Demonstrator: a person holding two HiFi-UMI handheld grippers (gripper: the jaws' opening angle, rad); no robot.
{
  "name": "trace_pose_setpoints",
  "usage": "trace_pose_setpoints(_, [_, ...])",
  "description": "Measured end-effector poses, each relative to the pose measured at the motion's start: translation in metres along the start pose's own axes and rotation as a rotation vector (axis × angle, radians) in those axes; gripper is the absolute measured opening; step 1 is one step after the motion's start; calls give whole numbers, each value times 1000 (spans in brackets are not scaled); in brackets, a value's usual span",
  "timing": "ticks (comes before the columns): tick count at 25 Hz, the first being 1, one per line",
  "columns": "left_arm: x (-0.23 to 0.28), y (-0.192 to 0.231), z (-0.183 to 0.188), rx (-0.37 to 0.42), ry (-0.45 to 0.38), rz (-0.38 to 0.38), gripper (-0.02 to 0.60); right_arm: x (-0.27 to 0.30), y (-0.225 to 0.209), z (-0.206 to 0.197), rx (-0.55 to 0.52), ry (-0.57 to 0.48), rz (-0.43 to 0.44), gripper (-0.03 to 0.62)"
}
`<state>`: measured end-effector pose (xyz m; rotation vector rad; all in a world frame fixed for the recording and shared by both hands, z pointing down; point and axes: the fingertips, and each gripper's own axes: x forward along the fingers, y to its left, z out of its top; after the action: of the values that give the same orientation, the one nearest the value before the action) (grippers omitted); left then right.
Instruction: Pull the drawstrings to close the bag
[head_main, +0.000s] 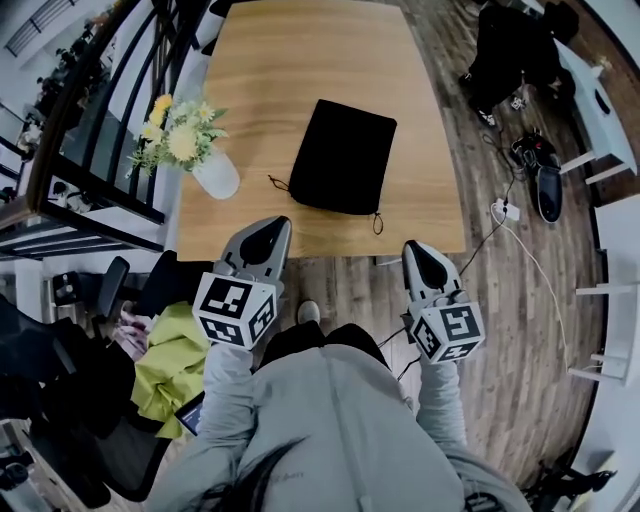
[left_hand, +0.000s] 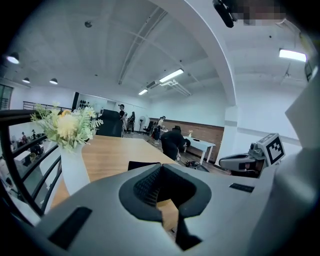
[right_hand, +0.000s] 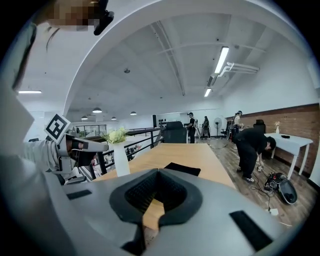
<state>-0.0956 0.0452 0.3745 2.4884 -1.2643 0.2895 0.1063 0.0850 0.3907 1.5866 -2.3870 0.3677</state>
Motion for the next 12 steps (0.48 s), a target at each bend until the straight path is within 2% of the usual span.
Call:
trace_pose_setpoints(8, [28,23,-15,-43,50,-4,29,27,-13,0,11,29,-30,23])
trace_pose_setpoints(12, [49,36,-10,-45,55,8,29,48,-30,4,6,37,-19,23])
